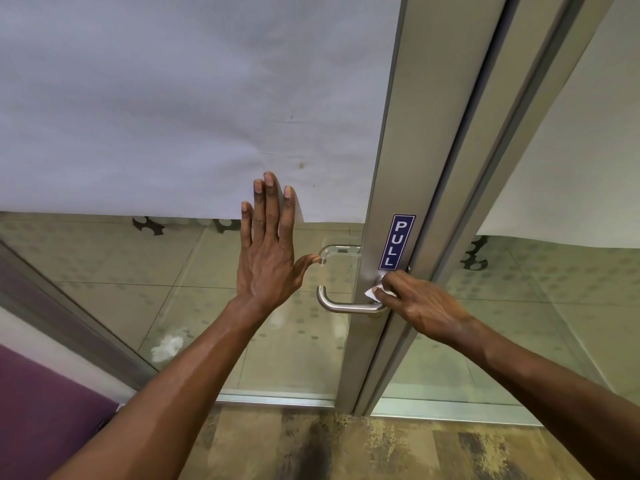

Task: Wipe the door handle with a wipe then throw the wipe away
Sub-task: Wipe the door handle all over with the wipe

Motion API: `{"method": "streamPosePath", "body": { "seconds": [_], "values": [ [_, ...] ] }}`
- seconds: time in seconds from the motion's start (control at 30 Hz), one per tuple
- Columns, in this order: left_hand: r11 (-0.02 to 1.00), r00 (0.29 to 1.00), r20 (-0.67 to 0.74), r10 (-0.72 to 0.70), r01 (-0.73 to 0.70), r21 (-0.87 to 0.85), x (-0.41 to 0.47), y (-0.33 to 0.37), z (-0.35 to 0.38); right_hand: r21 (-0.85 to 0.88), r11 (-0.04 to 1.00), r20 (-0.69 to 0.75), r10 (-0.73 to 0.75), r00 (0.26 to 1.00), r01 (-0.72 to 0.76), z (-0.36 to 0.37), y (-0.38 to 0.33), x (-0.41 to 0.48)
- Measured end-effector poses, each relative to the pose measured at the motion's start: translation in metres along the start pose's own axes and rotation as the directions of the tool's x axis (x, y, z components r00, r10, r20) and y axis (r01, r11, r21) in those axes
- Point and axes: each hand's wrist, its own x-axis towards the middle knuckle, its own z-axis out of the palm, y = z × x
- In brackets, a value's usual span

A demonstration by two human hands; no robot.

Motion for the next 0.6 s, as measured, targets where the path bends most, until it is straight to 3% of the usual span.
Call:
{"method": "streamPosePath", "body": {
  "seconds": [0.13,0.2,0.3,0.4,0.47,0.6],
  "values": [
    [1.0,1.0,0.005,0.006,-0.006,0.004,0.0,0.0,0.0,0.117,0.989,0.176,0.066,0.982,-0.087,-0.005,-0.014,0.002],
    [1.0,1.0,0.008,0.01,-0.01,0.002,0.0,-0.001,0.0,0.134,0.975,0.173,0.155,0.973,-0.179,-0.006,-0.026,0.004],
    [1.0,1.0,0.007,0.011,-0.011,0.007,0.0,0.0,-0.001,0.313,0.851,0.178,0.383,0.906,-0.422,-0.008,-0.048,0.008],
    [1.0,1.0,0.01,0.011,-0.011,0.001,0.0,0.001,-0.001,0.41,0.745,0.158,0.51,0.845,-0.526,-0.009,-0.071,0.015],
    [1.0,1.0,0.011,0.01,-0.01,0.001,0.0,0.001,-0.002,0.378,0.724,0.169,0.559,0.812,-0.577,-0.011,-0.084,0.024],
    [1.0,1.0,0.03,0.007,-0.008,0.012,0.0,0.002,-0.004,0.216,0.782,0.192,0.553,0.811,-0.584,-0.021,-0.115,0.05]
  ]
}}
